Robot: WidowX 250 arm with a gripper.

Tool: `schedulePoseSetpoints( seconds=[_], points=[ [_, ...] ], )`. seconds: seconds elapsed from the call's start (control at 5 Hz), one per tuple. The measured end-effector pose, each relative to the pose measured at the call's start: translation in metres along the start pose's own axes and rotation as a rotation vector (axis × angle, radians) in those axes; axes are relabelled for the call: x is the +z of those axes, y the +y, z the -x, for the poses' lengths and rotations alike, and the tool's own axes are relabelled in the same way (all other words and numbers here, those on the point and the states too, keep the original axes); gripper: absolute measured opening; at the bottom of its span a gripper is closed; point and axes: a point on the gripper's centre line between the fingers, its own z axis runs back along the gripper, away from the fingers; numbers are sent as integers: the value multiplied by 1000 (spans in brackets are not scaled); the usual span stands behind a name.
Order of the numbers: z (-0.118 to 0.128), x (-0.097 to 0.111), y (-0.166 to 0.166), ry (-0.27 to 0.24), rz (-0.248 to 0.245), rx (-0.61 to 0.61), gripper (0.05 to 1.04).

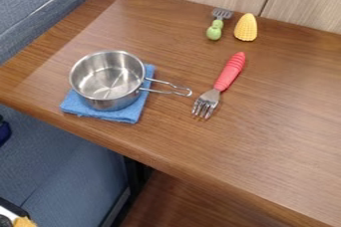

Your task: Move the red fork to the upper side of the silver pot

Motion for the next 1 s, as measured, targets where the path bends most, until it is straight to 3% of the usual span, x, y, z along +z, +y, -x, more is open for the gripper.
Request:
schedulePoseSetpoints(
  seconds=[0.4,1.0],
  points=[
    [19,-35,-13,93,23,14,1000],
    [50,-63,-72,145,69,11,1000]
  ],
)
